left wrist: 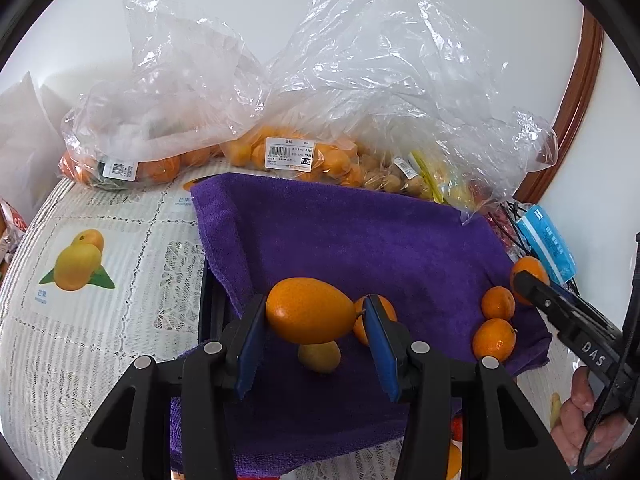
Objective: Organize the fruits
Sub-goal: 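Lower the mandarin onto the towel and open the right gripper while the left holds the oval orange, then open the left gripper onto the towel while the right gripper grasps another mandarin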
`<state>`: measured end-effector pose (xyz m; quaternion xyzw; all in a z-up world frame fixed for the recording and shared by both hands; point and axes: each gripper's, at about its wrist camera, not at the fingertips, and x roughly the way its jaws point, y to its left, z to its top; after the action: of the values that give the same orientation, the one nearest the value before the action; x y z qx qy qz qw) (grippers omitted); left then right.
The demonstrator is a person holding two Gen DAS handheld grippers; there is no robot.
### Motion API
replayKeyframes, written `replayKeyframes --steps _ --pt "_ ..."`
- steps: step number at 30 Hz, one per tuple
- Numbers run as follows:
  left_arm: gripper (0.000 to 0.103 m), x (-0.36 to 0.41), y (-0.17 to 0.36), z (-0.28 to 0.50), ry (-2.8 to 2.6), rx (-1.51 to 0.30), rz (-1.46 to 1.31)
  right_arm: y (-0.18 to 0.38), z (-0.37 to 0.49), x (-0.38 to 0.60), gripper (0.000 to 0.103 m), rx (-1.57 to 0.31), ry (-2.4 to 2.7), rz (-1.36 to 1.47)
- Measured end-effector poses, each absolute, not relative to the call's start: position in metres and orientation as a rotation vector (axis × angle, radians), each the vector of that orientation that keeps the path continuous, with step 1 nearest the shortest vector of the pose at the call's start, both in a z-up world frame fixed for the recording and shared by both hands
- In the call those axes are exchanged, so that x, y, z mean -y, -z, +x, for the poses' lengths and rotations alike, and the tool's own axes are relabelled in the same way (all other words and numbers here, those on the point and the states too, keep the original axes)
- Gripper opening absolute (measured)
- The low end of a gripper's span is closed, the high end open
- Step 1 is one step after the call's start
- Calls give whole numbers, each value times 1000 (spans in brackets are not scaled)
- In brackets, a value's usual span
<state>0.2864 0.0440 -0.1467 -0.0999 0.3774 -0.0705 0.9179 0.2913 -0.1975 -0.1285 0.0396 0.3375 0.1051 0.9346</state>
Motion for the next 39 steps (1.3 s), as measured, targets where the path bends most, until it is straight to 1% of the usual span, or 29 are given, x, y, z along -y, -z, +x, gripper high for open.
replayKeyframes --steps 5,14,26,29,31,39 --pt "46 -43 151 289 184 -800 -236 146 299 190 44 -750 -223 70" --pt "46 -25 155 288 229 -830 -191 151 297 186 44 -757 -229 35" --pt "47 -18 155 286 266 -832 -195 135 283 191 44 -718 -238 53" --pt "50 -17 152 285 271 -827 -192 130 278 191 44 -722 -240 58" --pt "54 -17 148 283 270 -815 -187 128 274 189 44 -726 -242 51" --pt "56 -17 135 275 258 -782 -180 131 241 180 44 -771 -270 45"
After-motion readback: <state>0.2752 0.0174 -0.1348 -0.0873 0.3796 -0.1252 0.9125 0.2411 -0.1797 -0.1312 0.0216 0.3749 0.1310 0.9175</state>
